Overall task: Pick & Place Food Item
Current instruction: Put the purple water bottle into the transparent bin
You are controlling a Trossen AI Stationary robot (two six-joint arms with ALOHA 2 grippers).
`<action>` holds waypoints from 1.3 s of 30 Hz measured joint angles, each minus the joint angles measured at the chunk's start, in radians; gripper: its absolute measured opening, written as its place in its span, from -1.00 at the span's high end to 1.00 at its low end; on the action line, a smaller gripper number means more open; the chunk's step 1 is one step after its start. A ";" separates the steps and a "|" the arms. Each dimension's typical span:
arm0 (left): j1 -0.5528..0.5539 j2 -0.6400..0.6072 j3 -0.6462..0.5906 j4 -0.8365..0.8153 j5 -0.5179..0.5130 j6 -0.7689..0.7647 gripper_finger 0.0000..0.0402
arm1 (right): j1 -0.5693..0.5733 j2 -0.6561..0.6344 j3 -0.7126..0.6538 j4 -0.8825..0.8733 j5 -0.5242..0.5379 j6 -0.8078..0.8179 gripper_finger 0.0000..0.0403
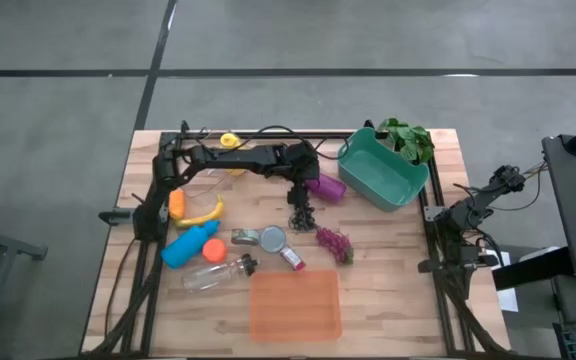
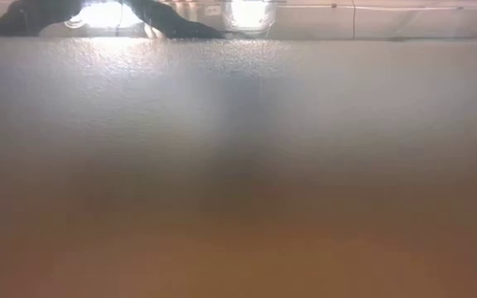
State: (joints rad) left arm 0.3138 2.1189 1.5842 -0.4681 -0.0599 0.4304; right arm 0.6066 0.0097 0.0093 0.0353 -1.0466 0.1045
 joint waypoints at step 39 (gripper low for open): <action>0.027 0.005 -0.054 -0.122 -0.004 -0.107 -0.51 | 0.000 0.000 0.000 0.000 0.000 0.000 0.96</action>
State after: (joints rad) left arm 0.3412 2.1242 1.5307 -0.5904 -0.0639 0.3233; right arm 0.6065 0.0093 0.0093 0.0355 -1.0466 0.1045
